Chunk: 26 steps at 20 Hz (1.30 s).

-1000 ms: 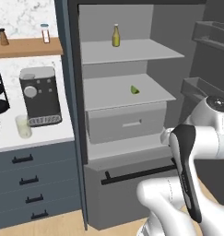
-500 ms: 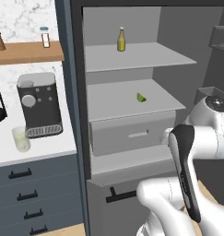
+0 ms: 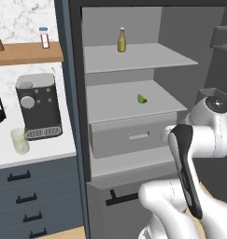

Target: Grab a lemon wedge from the fridge and one ice cube from the ice bowl, and put them in the glass of lemonade.

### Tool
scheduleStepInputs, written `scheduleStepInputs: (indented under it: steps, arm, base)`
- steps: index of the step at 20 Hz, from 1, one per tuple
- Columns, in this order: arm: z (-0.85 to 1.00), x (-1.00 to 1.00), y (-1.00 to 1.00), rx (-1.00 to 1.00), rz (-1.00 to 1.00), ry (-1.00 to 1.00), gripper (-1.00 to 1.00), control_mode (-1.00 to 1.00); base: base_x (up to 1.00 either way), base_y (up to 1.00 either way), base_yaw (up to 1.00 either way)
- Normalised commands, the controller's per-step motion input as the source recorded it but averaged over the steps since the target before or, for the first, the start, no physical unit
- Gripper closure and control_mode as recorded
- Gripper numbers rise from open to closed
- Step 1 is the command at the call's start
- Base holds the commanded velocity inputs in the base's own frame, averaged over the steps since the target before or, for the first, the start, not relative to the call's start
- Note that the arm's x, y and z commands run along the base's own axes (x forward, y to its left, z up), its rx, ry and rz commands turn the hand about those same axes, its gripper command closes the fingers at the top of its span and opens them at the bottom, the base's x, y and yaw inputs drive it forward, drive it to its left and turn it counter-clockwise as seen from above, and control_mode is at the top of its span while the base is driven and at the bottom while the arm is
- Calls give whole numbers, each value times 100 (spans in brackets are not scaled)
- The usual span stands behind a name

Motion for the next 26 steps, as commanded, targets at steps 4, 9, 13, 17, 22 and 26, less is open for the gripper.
scheduleStepInputs:
  steps: [4,9,13,17,22,26]
  arm:
    - [0,55,0,-8,8,-14,-100,-100]
    - [7,60,0,-5,8,-7,-100,-100]
    - [18,62,-2,0,7,0,-100,-100]
    - [13,53,-3,0,3,0,-100,-100]
    - [4,52,-10,0,0,3,-100,-100]
    - [3,38,-9,0,0,0,-100,-100]
  base:
    - [0,0,0]
    - [0,0,0]
    - [0,0,0]
    - [0,0,0]
    - [0,0,0]
    - [0,0,0]
